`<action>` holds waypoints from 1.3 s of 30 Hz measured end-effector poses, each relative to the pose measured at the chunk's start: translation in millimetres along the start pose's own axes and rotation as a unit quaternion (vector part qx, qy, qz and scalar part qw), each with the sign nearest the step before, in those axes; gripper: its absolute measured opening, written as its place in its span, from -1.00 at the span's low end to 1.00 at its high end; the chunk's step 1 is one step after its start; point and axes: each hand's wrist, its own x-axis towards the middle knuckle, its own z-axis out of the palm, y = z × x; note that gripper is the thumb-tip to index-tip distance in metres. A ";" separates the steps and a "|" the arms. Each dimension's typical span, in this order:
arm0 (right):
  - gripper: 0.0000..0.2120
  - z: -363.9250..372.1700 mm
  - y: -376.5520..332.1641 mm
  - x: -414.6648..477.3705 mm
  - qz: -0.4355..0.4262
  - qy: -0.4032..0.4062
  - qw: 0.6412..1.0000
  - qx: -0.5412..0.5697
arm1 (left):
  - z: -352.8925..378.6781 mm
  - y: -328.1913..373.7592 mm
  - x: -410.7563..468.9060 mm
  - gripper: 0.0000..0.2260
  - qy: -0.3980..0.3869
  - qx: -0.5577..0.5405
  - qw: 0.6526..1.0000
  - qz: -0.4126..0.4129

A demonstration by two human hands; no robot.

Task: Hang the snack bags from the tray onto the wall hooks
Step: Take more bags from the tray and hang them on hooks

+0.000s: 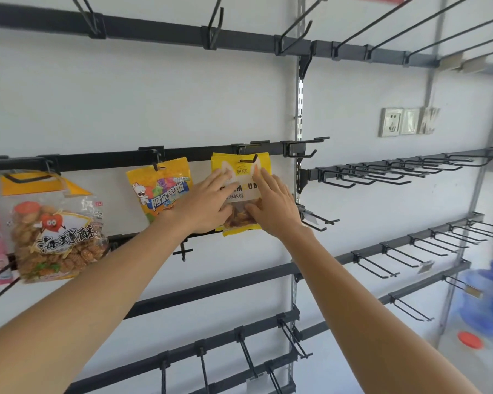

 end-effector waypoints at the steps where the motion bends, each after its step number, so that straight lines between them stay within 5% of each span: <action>1: -0.31 -1.1 -2.2 -4.6 0.009 -0.014 1.000 -0.014 | -2.1 2.0 -3.6 -0.50 -0.005 -0.003 1.000 -0.001; 9: -0.54 -20.7 -43.6 -48.1 0.083 -0.063 0.994 0.015 | -25.6 11.7 -46.3 -0.53 -0.033 -0.022 0.999 0.026; 19: -0.37 -39.1 -80.2 -113.8 0.129 -0.150 0.980 -0.007 | -39.9 13.3 -119.6 -0.56 -0.060 -0.063 0.996 0.014; 39: -0.37 -16.0 -186.2 -248.9 0.055 -0.292 0.953 0.052 | -58.3 30.5 -332.1 -0.54 -0.214 -0.045 0.967 -0.127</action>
